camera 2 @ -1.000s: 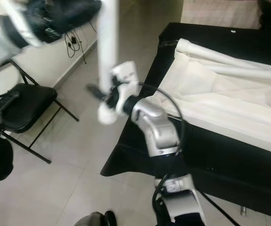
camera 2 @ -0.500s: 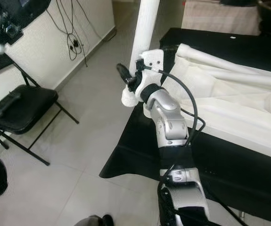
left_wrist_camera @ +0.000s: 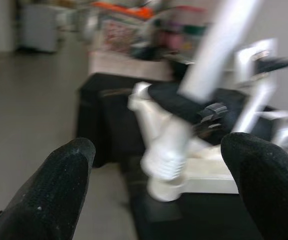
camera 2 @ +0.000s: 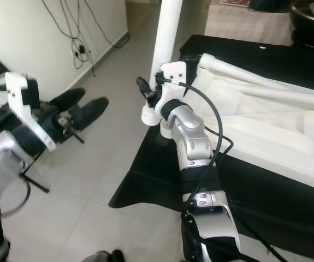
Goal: Building children table
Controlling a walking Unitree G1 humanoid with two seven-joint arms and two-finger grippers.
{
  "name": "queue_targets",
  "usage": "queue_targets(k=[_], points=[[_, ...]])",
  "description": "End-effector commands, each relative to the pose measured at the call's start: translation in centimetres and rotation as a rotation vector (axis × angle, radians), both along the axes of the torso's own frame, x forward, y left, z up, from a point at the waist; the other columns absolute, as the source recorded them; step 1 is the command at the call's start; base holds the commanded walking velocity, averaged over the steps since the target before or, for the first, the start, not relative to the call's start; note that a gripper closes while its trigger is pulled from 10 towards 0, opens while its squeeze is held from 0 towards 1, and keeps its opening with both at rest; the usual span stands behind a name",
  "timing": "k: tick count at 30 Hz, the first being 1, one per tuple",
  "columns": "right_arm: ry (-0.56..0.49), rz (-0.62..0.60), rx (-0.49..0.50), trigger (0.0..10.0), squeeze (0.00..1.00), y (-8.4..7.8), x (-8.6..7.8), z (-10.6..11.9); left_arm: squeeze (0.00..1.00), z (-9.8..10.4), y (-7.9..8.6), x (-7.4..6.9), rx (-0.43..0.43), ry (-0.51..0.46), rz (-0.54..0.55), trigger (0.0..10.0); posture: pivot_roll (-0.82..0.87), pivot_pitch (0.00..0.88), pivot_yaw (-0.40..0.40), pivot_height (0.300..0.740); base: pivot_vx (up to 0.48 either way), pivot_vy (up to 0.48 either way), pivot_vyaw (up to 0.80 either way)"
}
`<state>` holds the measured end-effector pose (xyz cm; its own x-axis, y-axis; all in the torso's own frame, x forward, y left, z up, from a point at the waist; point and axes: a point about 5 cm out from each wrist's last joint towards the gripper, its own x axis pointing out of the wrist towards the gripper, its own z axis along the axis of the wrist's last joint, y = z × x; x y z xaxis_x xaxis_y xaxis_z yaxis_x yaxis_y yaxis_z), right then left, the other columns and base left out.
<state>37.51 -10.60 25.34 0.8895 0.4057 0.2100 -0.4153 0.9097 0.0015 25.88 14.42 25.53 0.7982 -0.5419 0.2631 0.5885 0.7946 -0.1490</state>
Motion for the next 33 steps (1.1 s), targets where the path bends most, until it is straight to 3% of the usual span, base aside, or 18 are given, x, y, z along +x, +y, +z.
queue_targets(k=[1, 7, 12, 17, 24, 33], points=[[-0.043, 0.014, 0.024, 10.0, 0.0, 0.6, -0.3, 0.8, 0.0, -0.6, 0.0, -0.2, 0.035, -0.009, 0.113, 10.0, -0.04, 0.162, 0.024, 0.74, 0.0, 0.0, 0.0], [-0.058, 0.041, 0.038, 10.0, 0.0, 0.7, -1.6, 0.5, 0.0, -3.0, 0.1, -0.4, 0.119, 0.055, 0.279, 10.0, -0.03, 0.144, 0.033, 0.74, 0.0, 0.0, 0.0], [-0.065, 0.058, 0.035, 10.0, 0.0, 0.7, -2.1, 0.4, 0.0, -3.8, 0.2, -0.5, 0.147, 0.085, 0.32, 10.0, -0.03, 0.137, 0.034, 0.74, 0.0, 0.0, 0.0], [-0.068, 0.1, 0.044, 10.0, 0.0, 0.7, -3.1, 0.2, 0.0, -6.0, 0.9, -1.3, 0.173, 0.149, 0.4, 10.0, -0.04, 0.119, 0.04, 0.74, 0.0, 0.0, 0.0], [-0.067, 0.115, 0.039, 10.0, 0.0, 1.0, -3.7, 0.0, 0.0, -7.4, 1.0, -1.9, 0.195, 0.166, 0.419, 10.0, -0.05, 0.111, 0.042, 0.74, 0.0, 0.0, 0.0], [-0.047, 0.14, 0.035, 10.0, 0.0, 1.3, -4.5, -0.6, 0.0, -8.4, 0.5, -2.6, 0.216, 0.171, 0.408, 10.0, -0.05, 0.098, 0.045, 0.74, 0.0, 0.0, -0.75]])
